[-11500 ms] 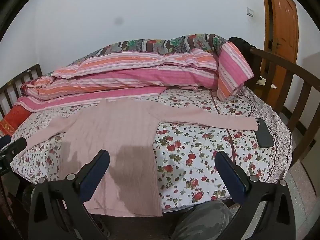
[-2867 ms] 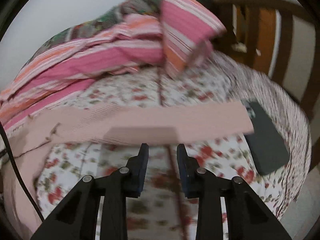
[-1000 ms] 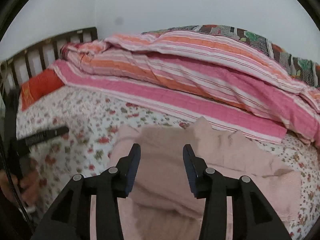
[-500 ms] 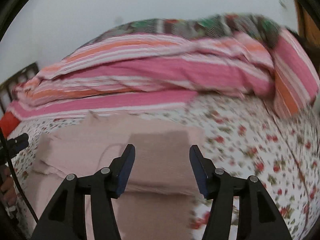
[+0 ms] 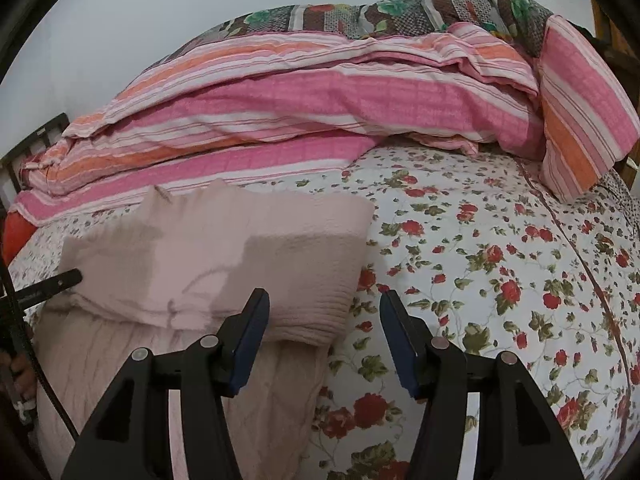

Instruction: Fold small clothes

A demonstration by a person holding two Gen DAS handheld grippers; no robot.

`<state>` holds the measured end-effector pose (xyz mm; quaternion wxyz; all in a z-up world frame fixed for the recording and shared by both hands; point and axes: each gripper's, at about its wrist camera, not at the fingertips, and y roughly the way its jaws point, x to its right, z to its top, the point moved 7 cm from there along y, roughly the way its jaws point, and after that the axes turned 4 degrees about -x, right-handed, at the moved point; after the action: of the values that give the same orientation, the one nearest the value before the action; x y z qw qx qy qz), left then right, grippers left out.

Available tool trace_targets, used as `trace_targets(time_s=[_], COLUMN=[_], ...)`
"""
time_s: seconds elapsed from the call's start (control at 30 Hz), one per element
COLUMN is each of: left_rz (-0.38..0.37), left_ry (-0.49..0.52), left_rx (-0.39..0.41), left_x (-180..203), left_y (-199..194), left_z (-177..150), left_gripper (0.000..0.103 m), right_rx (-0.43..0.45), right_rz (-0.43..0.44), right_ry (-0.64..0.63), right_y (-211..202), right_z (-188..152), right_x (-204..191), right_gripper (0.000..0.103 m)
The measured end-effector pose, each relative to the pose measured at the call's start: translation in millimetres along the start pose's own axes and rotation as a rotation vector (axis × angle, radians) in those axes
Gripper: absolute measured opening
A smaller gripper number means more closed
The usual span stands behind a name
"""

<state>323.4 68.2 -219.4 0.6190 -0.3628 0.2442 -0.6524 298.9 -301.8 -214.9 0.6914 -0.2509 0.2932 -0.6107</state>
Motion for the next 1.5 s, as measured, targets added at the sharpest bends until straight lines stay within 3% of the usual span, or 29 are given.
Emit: trace_targets(time_s=[0.03, 0.07, 0.17, 0.27, 0.37, 0.63, 0.83, 0.93, 1.0, 1.1, 1.27, 1.4, 1.5], left_rz=[0.012, -0.01, 0.002, -0.018, 0.013, 0.021, 0.029, 0.024, 0.039, 0.125, 0.081, 0.092, 0.129], left_ry=[0.009, 0.022, 0.046, 0.019, 0.002, -0.024, -0.044, -0.045, -0.046, -0.061, -0.114, -0.088, -0.054], left_rx=[0.007, 0.003, 0.036, 0.134, 0.189, 0.171, 0.121, 0.131, 0.134, 0.152, 0.158, 0.117, 0.079], left_x=[2, 6, 11, 8, 0, -18, -34, -37, -38, -47, -56, -51, -46], left_y=[0, 1, -4, -26, -41, -41, -34, -37, -38, -41, -42, -32, -23], left_z=[0, 0, 2, 9, 13, 9, 2, 2, 1, 3, 6, 3, -2], left_gripper=[0.017, 0.012, 0.011, 0.011, 0.011, 0.011, 0.013, 0.013, 0.017, 0.022, 0.036, 0.038, 0.052], right_rx=[0.0, 0.003, 0.018, 0.027, 0.029, 0.054, 0.001, 0.001, 0.015, 0.006, -0.033, -0.001, -0.033], right_rz=[0.002, -0.001, -0.016, -0.047, -0.039, 0.0, -0.054, -0.038, -0.024, -0.031, -0.027, -0.041, -0.059], right_ry=[0.005, 0.012, 0.044, 0.083, 0.118, 0.087, 0.026, 0.028, 0.042, 0.056, 0.069, 0.066, 0.047], right_y=[-1, -3, -6, -7, -6, -5, 13, 14, 10, 12, 20, 15, 22], right_z=[0, -1, -2, -3, -3, 6, 2, 1, 2, 2, -1, 1, -2], right_x=[3, 6, 19, 36, 44, 20, 5, 5, 7, 10, 13, 13, 10], right_gripper=[0.056, 0.056, 0.056, 0.056, 0.056, 0.057, 0.058, 0.058, 0.061, 0.063, 0.064, 0.064, 0.064])
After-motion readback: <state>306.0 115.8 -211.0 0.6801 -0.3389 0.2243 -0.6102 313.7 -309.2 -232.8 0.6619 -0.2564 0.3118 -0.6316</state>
